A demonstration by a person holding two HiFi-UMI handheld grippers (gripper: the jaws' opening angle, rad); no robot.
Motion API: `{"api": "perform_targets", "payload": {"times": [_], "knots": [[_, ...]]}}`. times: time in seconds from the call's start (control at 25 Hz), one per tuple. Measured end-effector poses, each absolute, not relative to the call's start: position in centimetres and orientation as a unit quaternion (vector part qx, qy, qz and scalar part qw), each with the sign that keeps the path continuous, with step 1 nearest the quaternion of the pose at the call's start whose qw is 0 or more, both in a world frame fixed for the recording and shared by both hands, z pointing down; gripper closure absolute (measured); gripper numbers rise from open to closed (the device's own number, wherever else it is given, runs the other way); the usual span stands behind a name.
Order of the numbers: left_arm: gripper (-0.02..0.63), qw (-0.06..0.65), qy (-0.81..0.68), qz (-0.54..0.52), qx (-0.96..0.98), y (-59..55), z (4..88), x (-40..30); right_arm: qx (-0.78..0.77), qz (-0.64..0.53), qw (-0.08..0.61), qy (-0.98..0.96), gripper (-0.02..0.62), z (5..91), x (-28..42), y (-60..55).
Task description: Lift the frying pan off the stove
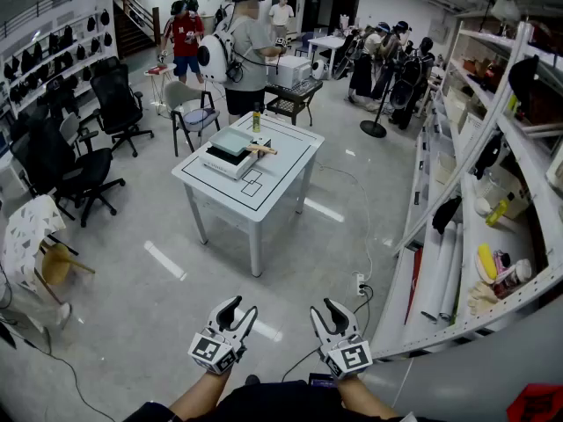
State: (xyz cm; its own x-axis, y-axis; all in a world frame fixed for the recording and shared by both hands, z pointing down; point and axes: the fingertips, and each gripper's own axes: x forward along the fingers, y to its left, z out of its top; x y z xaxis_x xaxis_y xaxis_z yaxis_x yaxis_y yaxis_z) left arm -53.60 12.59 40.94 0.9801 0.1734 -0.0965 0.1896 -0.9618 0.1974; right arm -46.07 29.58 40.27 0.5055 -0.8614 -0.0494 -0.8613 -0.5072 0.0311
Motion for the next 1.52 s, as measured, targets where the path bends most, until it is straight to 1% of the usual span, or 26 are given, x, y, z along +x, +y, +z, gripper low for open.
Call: {"api": "perform_targets", "payload": {"times": [0.08, 0.32, 0.52, 0.6, 0.88, 1.12, 1.28, 1.52], "knots": [[0.419, 0.110, 0.090, -0.039, 0.989, 14.3, 41.0, -53.6, 0.866, -0.011, 0.007, -0.499, 0.442, 39.4, -45.9, 30.8], [0.419, 0.111, 0.107, -0.036, 0.987, 18.5, 40.2, -53.7, 0.869, -0.022, 0.012, -0.493, 0.442, 37.8, -44.8, 34.1], [0.419, 0.118, 0.116, -0.032, 0.986, 20.5, 38.9, -53.4, 0.858, -0.047, -0.028, -0.511, 0.434, 37.7, -45.0, 36.1], [0.419, 0.118, 0.118, -0.033, 0.985, 21.1, 38.7, -53.3, 0.859, -0.043, -0.030, -0.509, 0.428, 37.6, -44.7, 36.8], [0.419, 0.121, 0.107, -0.026, 0.987, 22.8, 39.1, -52.9, 0.851, -0.037, -0.043, -0.521, 0.426, 38.6, -44.4, 39.5], [0.420, 0.102, 0.102, -0.016, 0.989, 24.8, 40.4, -52.8, 0.844, -0.025, -0.054, -0.533, 0.425, 39.7, -43.6, 42.2], [0.420, 0.121, 0.086, -0.011, 0.989, 26.4, 39.5, -52.9, 0.841, -0.026, -0.054, -0.538, 0.425, 40.0, -43.4, 43.5], [0.420, 0.118, 0.079, -0.002, 0.990, 27.9, 40.2, -53.4, 0.840, -0.007, -0.066, -0.538, 0.425, 41.5, -42.7, 44.9]]}}
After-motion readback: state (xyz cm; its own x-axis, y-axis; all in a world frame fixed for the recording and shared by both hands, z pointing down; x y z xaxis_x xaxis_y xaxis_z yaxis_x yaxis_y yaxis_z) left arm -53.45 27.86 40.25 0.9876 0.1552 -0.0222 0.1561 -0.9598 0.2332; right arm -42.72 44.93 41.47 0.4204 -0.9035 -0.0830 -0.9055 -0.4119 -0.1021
